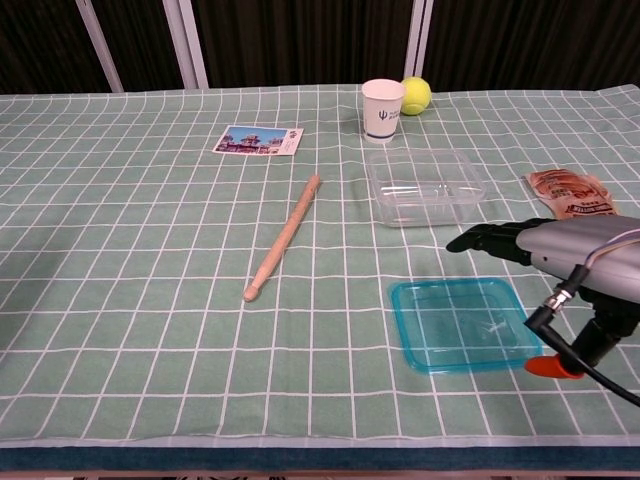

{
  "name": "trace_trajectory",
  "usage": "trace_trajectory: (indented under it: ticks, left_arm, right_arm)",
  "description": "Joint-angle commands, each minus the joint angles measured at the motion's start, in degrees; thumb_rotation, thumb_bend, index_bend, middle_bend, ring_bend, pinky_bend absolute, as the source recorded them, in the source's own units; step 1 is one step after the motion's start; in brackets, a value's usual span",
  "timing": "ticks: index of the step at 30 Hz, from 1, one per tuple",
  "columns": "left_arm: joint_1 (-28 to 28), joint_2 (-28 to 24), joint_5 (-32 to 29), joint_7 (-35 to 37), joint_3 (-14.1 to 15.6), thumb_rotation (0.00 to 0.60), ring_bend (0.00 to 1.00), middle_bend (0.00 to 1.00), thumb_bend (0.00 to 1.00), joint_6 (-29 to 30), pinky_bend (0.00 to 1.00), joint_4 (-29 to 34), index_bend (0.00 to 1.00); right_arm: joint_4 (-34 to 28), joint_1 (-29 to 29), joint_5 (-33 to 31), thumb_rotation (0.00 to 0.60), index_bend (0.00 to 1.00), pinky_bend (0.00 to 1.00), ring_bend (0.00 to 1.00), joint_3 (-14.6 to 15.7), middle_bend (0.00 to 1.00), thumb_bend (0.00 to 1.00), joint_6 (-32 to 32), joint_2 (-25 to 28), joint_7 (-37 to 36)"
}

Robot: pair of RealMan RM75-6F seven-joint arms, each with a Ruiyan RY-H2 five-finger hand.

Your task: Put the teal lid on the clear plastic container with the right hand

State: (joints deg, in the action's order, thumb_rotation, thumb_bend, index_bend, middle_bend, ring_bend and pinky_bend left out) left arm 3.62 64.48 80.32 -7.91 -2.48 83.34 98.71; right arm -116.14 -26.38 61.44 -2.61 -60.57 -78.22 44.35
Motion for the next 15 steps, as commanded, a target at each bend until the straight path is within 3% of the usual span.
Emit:
trace_trajectory:
  ticks: [1,15]
  left_arm:
    - [-0.01,0.04,-0.24,0.04,-0.04,0.600,0.00,0.00,0.57,-0.06,0.00,0.03,0.12]
    - [0.06,-0.08,-1.02,0.06,-0.13,0.600,0.00,0.00,0.57,-0.47,0.00,0.42,0.12]
  right_arm:
    - [1.77,-1.28,-1.62,0.600,0.00,0.00,0.00,-0.39,0.00,0.26,0.25,-1.72,-0.31]
    - [2.78,-5.55,-9.45,0.600,0.00,0.00,0.00,-0.03,0.00,0.26,0.09,-4.06,2.18]
